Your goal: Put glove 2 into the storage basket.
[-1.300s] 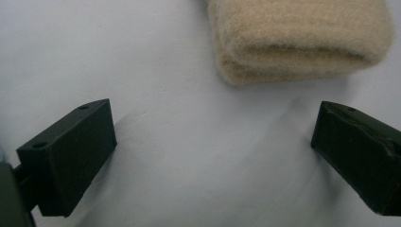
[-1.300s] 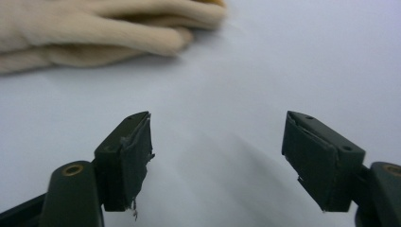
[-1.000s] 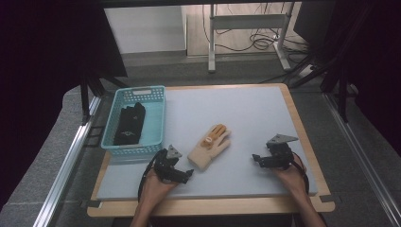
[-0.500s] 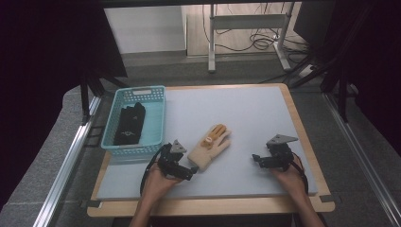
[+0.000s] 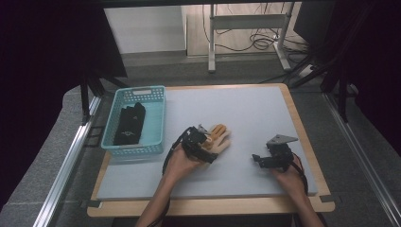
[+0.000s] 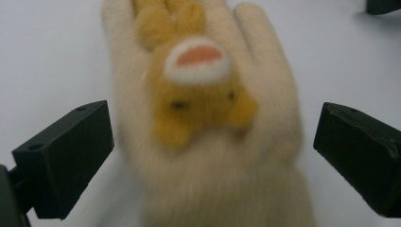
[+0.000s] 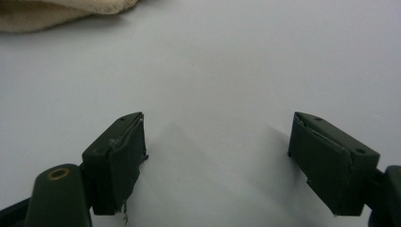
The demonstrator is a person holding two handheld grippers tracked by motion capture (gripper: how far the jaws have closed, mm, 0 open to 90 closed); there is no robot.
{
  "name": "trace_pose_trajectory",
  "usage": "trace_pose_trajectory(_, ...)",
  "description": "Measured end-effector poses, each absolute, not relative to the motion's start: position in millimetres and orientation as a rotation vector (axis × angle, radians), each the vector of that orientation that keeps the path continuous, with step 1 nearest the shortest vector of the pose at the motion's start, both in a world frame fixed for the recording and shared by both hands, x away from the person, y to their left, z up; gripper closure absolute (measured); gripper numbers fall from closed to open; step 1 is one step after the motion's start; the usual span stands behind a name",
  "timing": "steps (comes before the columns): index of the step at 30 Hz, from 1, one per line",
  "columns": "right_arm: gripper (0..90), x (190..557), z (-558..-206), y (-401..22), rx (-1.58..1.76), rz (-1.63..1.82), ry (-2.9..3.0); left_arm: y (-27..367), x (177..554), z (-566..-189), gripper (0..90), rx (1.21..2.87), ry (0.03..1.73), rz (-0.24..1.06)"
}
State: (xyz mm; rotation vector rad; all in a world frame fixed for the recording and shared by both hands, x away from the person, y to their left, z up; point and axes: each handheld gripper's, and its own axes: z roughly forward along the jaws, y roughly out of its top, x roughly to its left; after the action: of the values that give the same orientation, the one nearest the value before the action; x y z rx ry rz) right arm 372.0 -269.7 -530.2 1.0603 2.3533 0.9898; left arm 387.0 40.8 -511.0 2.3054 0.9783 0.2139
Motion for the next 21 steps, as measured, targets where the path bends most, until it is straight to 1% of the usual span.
trace_pose_trajectory(4,19.4,371.9,-530.3,-269.5,1.062,0.991,2.353,30.2,396.2,-518.4,0.7,2.362,1.009,0.230)
trace_pose_trajectory(5,19.3,371.8,-530.3,-269.5,1.062,0.991,2.353,25.5,399.3,-523.1,2.6,2.394,1.024,0.216)
trace_pose_trajectory(7,19.3,371.8,-530.3,-269.4,1.062,0.991,2.352,23.5,398.3,-524.5,7.1,2.407,1.026,0.235)
trace_pose_trajectory(11,19.4,371.8,-530.3,-269.3,1.061,0.991,2.352,26.5,393.9,-519.7,28.0,2.381,1.055,0.247)
trace_pose_trajectory(12,19.4,371.7,-530.3,-269.3,1.061,0.991,2.352,28.0,393.5,-518.5,28.0,2.379,1.062,0.248)
trace_pose_trajectory(14,19.4,371.7,-530.3,-269.3,1.061,0.991,2.352,30.1,393.0,-516.9,39.2,2.370,1.080,0.251)
trace_pose_trajectory(15,19.3,371.6,-530.4,-269.2,1.061,0.990,2.352,30.8,393.1,-516.2,42.9,2.372,1.084,0.249)
trace_pose_trajectory(17,19.3,371.7,-530.4,-269.2,1.061,0.990,2.352,31.3,393.2,-515.3,49.5,2.372,1.095,0.248)
trace_pose_trajectory(18,19.3,371.7,-530.4,-269.2,1.061,0.990,2.352,31.3,393.2,-514.9,49.5,2.372,1.097,0.245)
trace_pose_trajectory(20,19.4,371.7,-530.4,-269.2,1.060,0.989,2.352,31.7,393.4,-514.1,53.2,2.371,1.100,0.239)
trace_pose_trajectory(21,19.4,371.7,-530.4,-269.2,1.060,0.989,2.352,32.1,393.3,-513.8,53.2,2.367,1.102,0.233)
